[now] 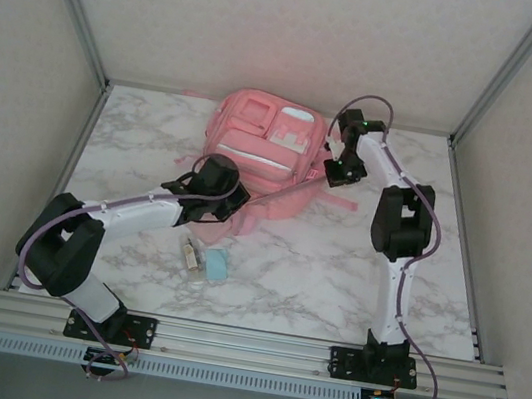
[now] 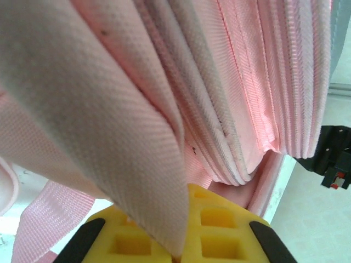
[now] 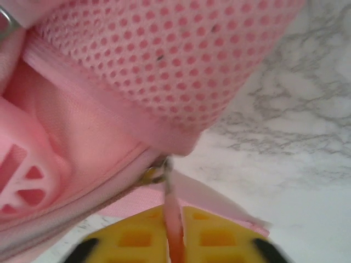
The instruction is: Pack the student bag
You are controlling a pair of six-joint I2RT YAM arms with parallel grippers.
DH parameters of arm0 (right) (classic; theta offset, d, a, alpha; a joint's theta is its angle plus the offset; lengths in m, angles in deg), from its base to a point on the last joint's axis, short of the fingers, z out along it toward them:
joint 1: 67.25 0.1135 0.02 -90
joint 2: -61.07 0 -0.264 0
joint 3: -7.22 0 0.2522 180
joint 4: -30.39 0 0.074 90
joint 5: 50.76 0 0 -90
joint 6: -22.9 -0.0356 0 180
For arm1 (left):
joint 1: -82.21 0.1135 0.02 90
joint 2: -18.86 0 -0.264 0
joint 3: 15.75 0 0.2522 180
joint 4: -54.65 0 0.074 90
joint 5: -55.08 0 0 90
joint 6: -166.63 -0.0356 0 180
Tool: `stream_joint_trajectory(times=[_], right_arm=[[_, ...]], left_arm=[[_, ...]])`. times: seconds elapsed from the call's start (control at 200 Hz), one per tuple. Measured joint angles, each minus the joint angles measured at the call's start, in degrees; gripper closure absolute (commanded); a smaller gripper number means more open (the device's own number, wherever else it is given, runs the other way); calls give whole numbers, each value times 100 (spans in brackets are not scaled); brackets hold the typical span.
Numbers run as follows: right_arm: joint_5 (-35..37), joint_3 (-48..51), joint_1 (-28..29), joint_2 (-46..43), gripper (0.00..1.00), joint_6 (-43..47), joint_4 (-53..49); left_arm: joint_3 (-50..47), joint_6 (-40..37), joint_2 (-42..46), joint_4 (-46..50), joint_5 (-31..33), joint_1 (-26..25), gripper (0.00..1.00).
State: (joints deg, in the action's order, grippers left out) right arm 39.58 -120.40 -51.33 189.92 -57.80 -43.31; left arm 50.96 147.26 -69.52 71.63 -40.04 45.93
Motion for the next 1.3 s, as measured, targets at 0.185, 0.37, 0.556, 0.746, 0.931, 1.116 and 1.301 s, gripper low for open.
stream_joint_trajectory(times=[0.185,0.37,0.556,0.746,0.931,1.116,1.301], right_arm=[[-319,1287,-345,-1322,53,-433,1008],[-640,2376,-337,-2557,53,-719,1576],[-798,2573,-313,-2669,55,-1047,2129],[-955,2164,-313,-2052,57,-1266,2507],[-1270,1075,-313,-920,64,-1473,2555],[-1593,299,-313,-201,68,-1770,2588],[-1797,-177,-302,356,79,-2063,2629]], left_arm=[[363,-328,-400,308,-98,-70,100],[723,-667,-804,466,-210,-234,100],[1104,-920,-1073,522,-251,-649,67],[1349,-1513,-1034,922,-492,-1106,19],[1941,-2441,-492,1711,-22,-1097,14],[2334,-2924,-269,1742,380,-549,14],[2227,-2820,-940,1412,514,76,14]])
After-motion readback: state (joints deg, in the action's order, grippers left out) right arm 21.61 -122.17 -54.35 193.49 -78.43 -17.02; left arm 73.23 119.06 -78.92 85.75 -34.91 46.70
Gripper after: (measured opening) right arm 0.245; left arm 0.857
